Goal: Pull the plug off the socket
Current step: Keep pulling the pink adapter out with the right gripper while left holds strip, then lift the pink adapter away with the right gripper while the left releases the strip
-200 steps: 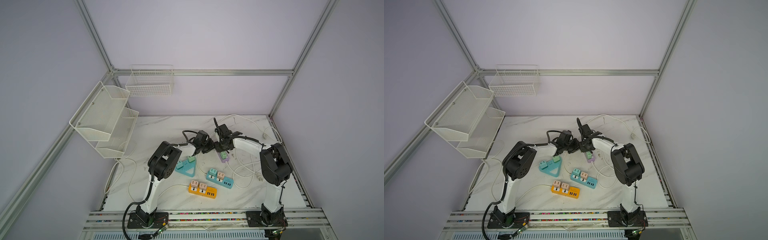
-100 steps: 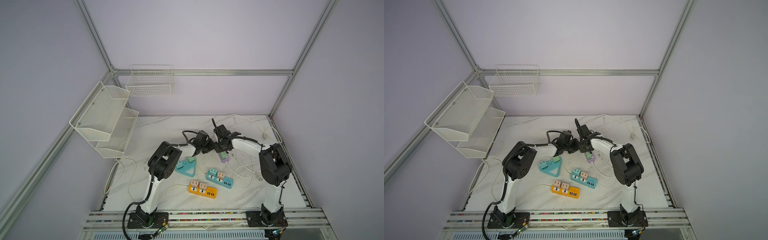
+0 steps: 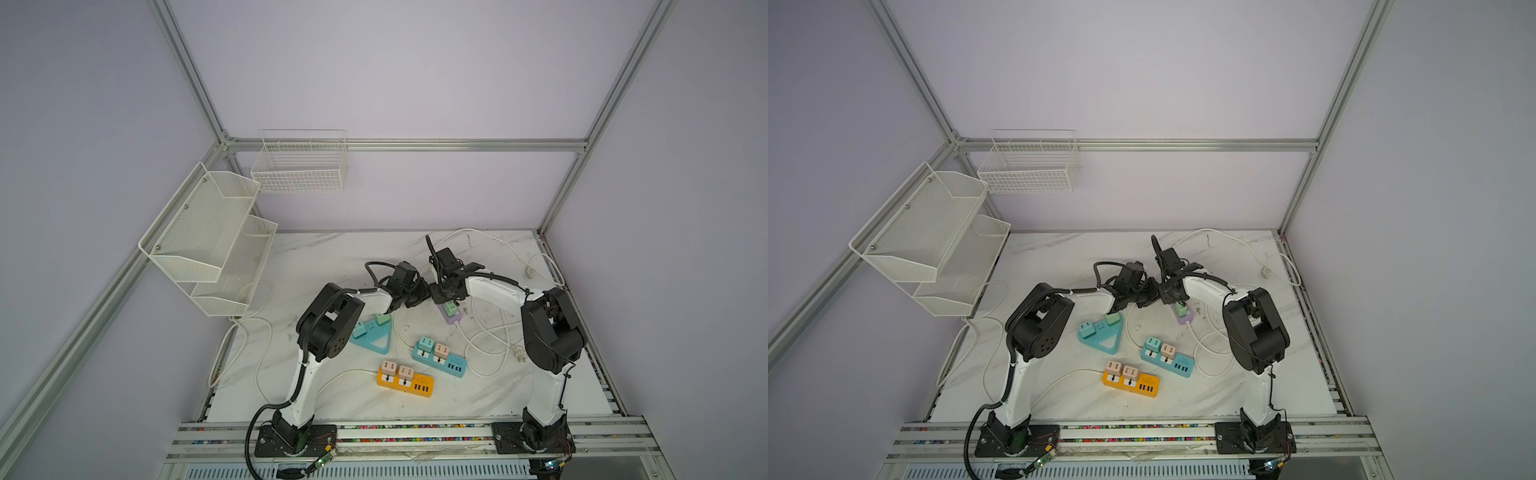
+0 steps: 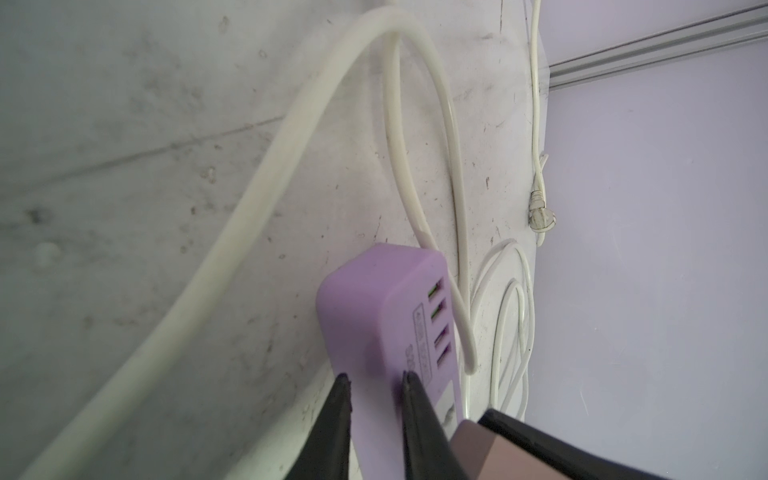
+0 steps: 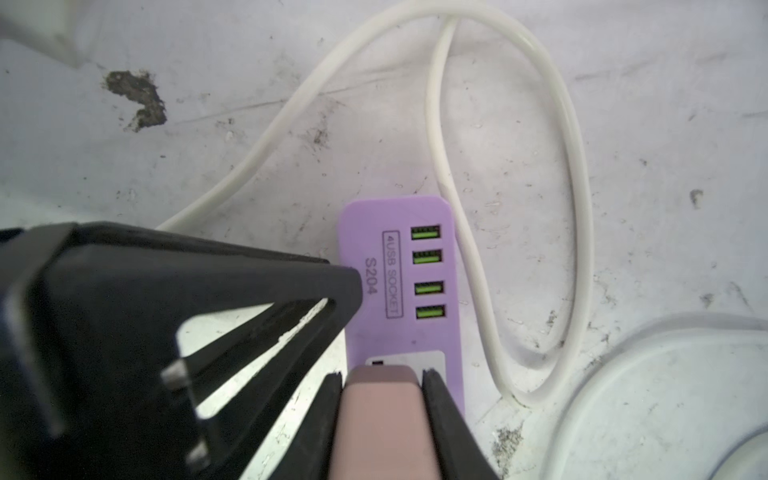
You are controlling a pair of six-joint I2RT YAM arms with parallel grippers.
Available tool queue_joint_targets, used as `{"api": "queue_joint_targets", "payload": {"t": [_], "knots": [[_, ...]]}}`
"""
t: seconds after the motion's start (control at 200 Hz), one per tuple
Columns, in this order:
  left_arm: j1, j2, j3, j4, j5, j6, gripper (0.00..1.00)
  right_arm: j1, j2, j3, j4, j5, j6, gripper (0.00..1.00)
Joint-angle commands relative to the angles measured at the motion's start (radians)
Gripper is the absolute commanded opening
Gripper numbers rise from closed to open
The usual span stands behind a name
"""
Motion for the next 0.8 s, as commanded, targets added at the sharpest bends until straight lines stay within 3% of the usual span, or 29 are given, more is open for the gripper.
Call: {"api": "queue_joint_targets", "payload": {"t": [0.0, 0.145, 0.36, 0.8], "knots": [[-0.007, 0.092, -0.049, -0.268, -0.051, 0.009, 0.21, -0.008, -0.068, 0.009, 0.07, 0.007, -0.016, 0.02], [-0.01, 0.089, -0.045, -0.267, -0.055, 0.011, 0.21, -0.08, -0.109, 0.008, 0.071, -0.029, -0.013, 0.02], [-0.009, 0.085, -0.002, -0.268, -0.037, 0.016, 0.21, -0.094, -0.189, 0.002, 0.063, 0.016, 0.014, 0.02], [-0.002, -0.034, 0.232, -0.317, -0.061, 0.069, 0.27, -0.114, -0.411, -0.075, 0.112, -0.149, 0.186, 0.02]]}}
